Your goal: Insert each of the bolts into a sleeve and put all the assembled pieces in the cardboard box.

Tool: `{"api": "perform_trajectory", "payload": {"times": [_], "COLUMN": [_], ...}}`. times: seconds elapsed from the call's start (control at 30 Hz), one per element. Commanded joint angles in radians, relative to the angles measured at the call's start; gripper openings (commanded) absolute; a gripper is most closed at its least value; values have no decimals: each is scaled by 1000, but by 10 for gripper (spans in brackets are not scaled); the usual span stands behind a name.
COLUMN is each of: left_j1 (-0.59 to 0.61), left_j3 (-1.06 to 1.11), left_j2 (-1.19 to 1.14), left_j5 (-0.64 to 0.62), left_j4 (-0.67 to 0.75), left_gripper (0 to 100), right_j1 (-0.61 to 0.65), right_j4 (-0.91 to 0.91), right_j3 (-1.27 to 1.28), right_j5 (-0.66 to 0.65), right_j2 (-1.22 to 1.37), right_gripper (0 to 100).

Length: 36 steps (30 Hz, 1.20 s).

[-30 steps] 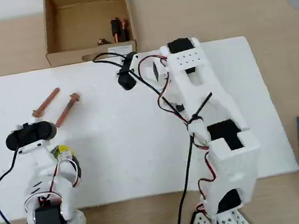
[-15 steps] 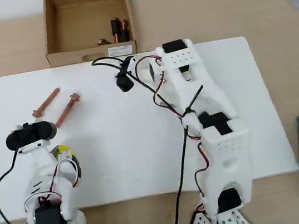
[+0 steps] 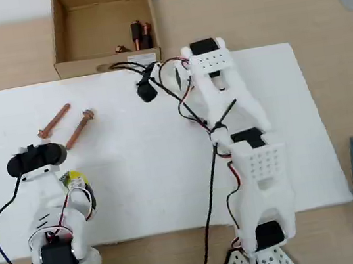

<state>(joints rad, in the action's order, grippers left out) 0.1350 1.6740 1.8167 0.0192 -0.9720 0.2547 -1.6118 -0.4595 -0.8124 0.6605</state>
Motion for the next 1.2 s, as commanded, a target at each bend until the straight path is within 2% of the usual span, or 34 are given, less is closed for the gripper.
{"api": "perform_trajectory", "payload": {"times": [0.0, 0.13, 0.23, 0.53, 0.87, 1.17], "left_j1": [12, 11, 6, 5, 6, 6], "left_j3": [-3, -5, -5, -5, -5, -5], "left_j2": [5, 5, 5, 5, 5, 5], "left_j5": [6, 8, 8, 9, 9, 9], "left_j4": [-3, -3, -2, -3, -3, -3], "left_gripper": [2, 2, 2, 2, 2, 2], "right_j1": [2, 4, 2, -36, -194, -283], "right_j4": [-120, -176, -176, -176, -169, -169], "right_j3": [-209, -363, -355, -18, 272, 430], "right_j5": [55, 123, 153, 218, 287, 499], "right_j2": [-30, -107, -225, -585, -835, -984], "right_gripper": [11, 11, 10, 10, 10, 10]}}
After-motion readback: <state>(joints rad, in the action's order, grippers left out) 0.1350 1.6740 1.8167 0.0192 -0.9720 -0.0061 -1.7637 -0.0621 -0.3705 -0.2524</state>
